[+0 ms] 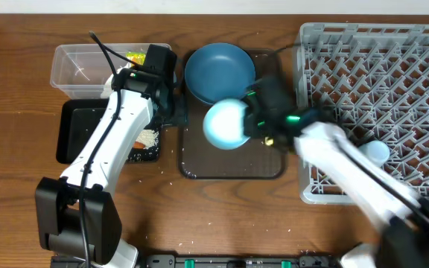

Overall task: Sort waste into correct bins and load items into the dishwasher rack
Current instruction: 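Carry the light blue bowl into the rack with the right gripper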

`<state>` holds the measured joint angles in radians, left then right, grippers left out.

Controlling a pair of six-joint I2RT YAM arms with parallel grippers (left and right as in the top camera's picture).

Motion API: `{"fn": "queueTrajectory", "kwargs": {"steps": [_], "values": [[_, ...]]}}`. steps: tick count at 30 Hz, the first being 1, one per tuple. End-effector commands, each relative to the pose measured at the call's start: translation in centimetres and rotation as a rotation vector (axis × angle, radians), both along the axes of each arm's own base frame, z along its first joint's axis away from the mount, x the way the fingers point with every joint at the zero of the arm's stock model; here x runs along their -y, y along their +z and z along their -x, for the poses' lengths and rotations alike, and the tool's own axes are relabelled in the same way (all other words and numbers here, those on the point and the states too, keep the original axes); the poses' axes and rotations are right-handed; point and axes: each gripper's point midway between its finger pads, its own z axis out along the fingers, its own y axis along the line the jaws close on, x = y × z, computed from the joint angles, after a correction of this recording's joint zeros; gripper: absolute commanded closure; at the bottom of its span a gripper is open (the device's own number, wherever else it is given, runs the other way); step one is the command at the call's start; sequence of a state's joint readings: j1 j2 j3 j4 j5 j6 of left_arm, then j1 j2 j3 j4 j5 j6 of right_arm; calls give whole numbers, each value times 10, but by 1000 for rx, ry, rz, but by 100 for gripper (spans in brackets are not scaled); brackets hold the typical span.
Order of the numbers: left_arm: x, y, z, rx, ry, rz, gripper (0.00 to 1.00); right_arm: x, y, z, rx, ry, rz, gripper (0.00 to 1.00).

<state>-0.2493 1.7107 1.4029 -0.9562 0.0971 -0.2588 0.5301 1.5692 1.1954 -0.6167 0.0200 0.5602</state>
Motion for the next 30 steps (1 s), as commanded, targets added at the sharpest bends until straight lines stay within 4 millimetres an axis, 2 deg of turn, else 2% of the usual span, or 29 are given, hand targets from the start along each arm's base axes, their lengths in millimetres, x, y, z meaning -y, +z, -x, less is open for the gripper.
{"fn": "queueTrajectory", "kwargs": {"steps": [1,6,8,10,15,20,22,26,30], "values": [[-2,14,-7,45,12,1,24,83,83,-24,296,-224,172,99],[-2,14,-7,45,12,1,15,187,152,-24,533,-574,493,99],[-2,14,-7,45,12,1,13,215,169,-22,582,-682,597,99],[-2,14,-7,45,12,1,12,229,178,-27,608,-721,647,98],[-2,14,-7,45,12,0,9,250,195,-59,676,-700,781,99],[-2,14,-7,45,12,0,7,256,208,-92,721,-662,1024,99],[-2,14,-7,45,12,1,6,254,206,-106,714,-620,1138,99],[-2,14,-7,45,12,0,5,246,178,-131,639,-476,1316,99],[-2,14,-7,45,12,1,5,253,134,-149,518,-381,1434,99]]}}
